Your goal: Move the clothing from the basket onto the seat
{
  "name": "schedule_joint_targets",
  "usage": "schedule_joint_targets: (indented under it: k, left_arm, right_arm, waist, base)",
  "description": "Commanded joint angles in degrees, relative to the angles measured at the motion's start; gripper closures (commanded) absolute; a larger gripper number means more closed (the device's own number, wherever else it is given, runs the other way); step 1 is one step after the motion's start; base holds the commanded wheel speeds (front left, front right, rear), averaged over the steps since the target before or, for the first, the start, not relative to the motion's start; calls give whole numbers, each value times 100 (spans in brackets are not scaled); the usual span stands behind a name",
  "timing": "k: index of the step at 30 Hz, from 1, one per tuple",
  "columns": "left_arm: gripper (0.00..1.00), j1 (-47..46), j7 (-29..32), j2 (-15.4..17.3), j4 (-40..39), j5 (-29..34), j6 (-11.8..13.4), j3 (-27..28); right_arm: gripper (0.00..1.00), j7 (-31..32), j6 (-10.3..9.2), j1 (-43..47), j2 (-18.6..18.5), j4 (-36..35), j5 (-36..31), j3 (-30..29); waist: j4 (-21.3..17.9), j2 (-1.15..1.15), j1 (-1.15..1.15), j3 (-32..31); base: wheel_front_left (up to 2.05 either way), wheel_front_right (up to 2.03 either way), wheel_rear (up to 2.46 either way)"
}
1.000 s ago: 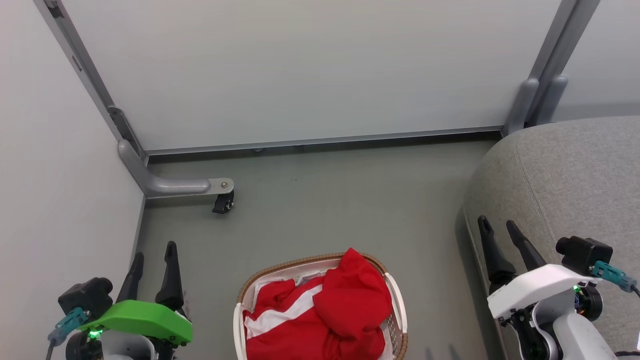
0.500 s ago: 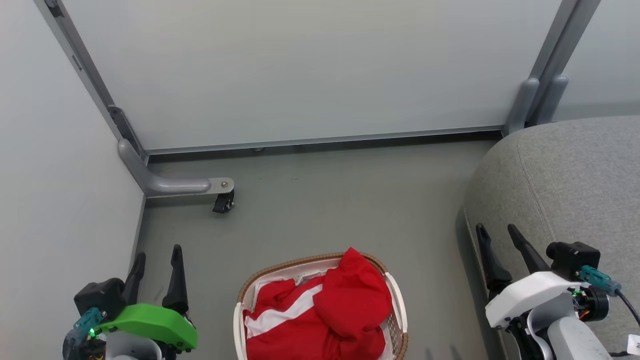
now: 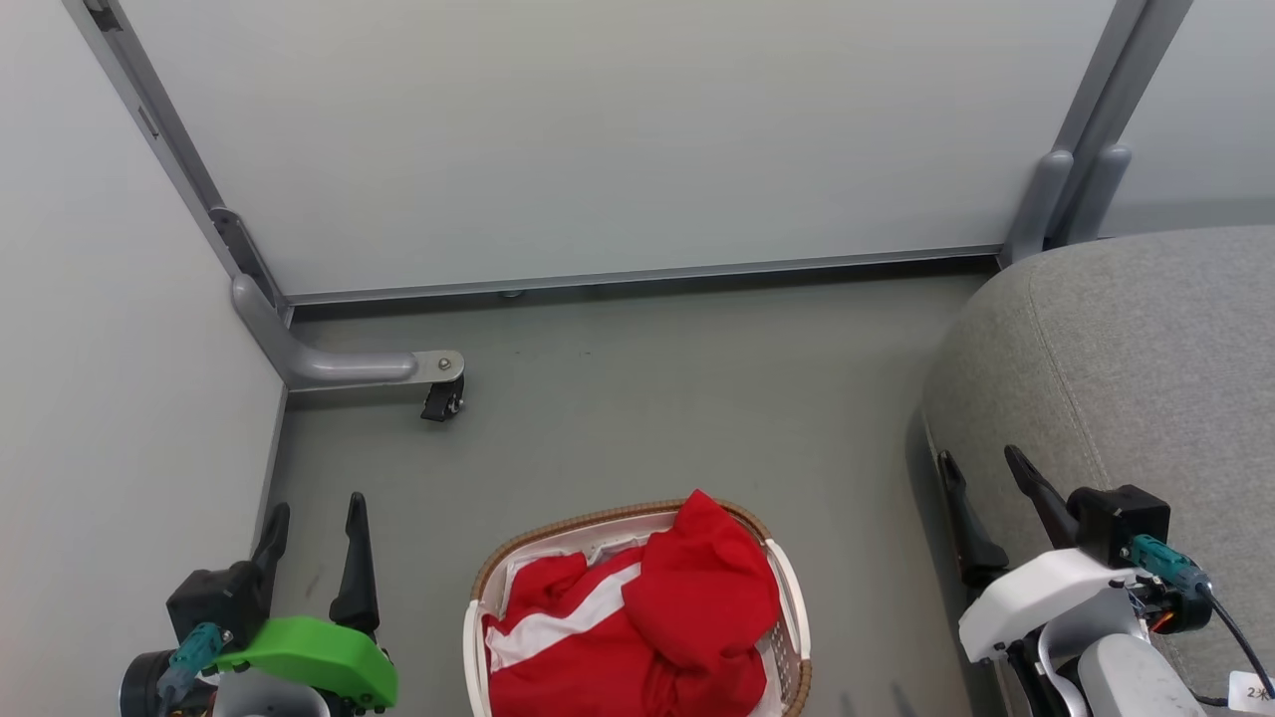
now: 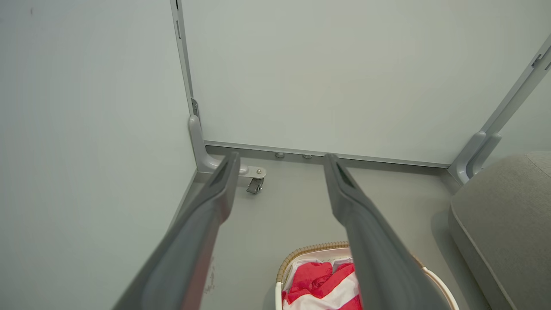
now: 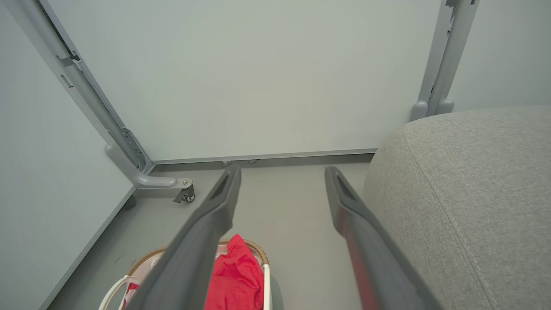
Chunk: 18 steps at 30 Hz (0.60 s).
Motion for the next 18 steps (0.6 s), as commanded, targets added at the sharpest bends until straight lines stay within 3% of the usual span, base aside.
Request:
schedule_joint_targets:
  k: [1,18]
  left_arm:
    - [0,10,-52,-16,-40,133,-9,25]
    - [0,-653,-249,-75,20,779,-121,-264]
  right_arm:
    - [0,-54,2,-74,-20,-21,-147,-10]
    - [0,-248,0,-713,125,-372,-1102,2]
  waist:
    - [-9,0,0,26]
    - [-257,0,0,1241]
  base:
    - [0,0,0]
    - [0,0,0]
